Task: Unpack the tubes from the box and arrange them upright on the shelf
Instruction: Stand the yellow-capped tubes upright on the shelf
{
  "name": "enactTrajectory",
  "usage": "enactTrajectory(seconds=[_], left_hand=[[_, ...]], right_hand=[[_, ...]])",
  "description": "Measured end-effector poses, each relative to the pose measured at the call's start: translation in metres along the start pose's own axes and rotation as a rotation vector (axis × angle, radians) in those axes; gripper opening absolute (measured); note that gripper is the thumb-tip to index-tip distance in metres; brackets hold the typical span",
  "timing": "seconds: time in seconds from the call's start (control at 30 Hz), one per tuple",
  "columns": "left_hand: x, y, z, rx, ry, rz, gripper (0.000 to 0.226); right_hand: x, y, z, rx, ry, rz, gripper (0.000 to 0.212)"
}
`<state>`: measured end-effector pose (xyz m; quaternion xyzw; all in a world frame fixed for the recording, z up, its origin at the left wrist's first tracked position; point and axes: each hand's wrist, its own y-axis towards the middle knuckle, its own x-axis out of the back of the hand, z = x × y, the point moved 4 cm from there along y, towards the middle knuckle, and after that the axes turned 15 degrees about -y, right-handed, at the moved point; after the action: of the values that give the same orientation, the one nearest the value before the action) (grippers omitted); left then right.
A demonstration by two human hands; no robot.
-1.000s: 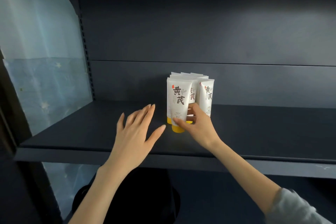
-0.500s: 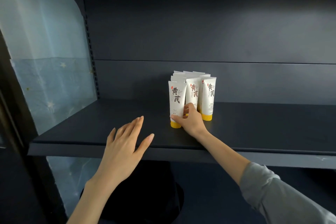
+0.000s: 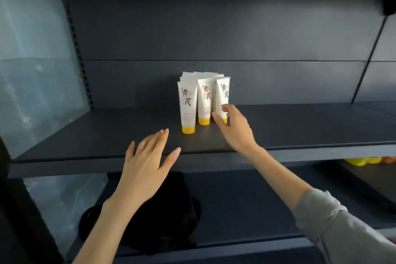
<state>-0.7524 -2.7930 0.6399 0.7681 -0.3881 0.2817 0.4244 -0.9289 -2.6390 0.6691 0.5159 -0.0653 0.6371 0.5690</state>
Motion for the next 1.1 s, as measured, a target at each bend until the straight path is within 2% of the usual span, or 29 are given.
enactTrajectory(seconds=[0.17,0.33,0.8,1.1], left_hand=[[-0.020,0.001,-0.029,-0.042,0.076,0.020,0.086],[-0.045,-0.007,-0.057,-0.076,0.128,0.052,0.087],[-0.192,-0.046,-0.215,-0.255,0.033,0.200,0.082],[-0.302,-0.062,-0.297,-0.377,-0.011,0.446,0.078]], right_hand=[[0.054,-0.047,-0.054,0.099,-0.438,-0.070,0.067],[0.097,-0.094,-0.134,-0.068,-0.645,0.020,0.078],[0.214,-0.250,-0.341,-0.450,-0.765,0.136,0.086],[0.239,-0.356,-0.445,-0.766,-0.732,0.224,0.079]])
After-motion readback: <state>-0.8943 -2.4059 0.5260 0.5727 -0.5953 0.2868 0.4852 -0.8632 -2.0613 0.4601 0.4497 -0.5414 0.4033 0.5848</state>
